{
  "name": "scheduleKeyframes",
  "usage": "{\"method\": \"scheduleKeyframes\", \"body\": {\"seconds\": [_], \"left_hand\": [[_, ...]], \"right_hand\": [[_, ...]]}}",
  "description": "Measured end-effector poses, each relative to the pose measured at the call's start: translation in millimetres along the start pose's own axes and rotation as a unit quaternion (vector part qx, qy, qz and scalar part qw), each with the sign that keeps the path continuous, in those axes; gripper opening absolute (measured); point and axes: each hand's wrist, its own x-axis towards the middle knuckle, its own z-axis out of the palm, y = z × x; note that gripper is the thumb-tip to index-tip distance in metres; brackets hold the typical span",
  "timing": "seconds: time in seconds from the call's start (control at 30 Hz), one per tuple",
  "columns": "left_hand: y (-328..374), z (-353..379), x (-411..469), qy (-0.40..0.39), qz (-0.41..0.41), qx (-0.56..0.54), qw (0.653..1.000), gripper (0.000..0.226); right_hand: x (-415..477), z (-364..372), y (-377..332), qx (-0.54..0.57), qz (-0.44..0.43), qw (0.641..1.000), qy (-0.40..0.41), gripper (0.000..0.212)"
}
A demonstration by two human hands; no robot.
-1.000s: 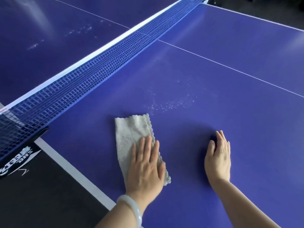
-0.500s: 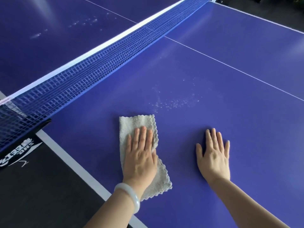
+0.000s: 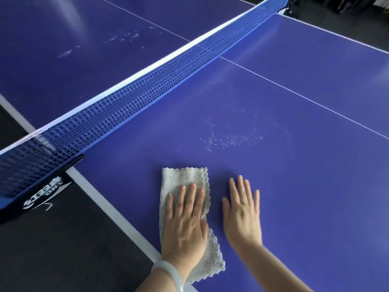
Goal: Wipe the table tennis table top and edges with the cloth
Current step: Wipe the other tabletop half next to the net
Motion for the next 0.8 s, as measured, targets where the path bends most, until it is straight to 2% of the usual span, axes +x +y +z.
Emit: {"method": "scheduleKeyframes", "body": {"seconds": [0.13, 0.27, 0.4, 0.5, 0.57, 0.67, 0.8], "left_hand": [[-3, -2, -5, 0.017, -0.003, -0.018, 1.000, 0.063], [-45, 1, -18, 0.008, -0.020, -0.017, 1.000, 0.072], [-129, -15, 40, 0.019, -0.155, 0.033, 0.987, 0.064], [-179, -27, 82, 0.009, -0.251, 0.021, 0.968, 0.062], [-180, -27, 85, 0.011, -0.268, 0.025, 0.963, 0.061], [-144, -17, 57, 0.028, -0.276, 0.022, 0.960, 0.063], [-85, -1, -9, 0.041, -0.204, 0.002, 0.978, 0.068]], "right_hand": [[-6, 21, -37, 0.010, 0.088, 0.996, 0.007, 0.061], [-10, 20, -32, -0.020, 0.049, 0.999, -0.004, 0.067], [-11, 20, -36, -0.016, 0.050, 0.999, -0.012, 0.057], [-11, 20, -36, -0.008, 0.062, 0.998, -0.002, 0.056], [-11, 20, -35, -0.003, 0.066, 0.998, -0.006, 0.058], [-11, 17, -36, 0.004, 0.069, 0.998, -0.009, 0.059], [-12, 16, -36, 0.002, 0.068, 0.998, -0.017, 0.060]]}}
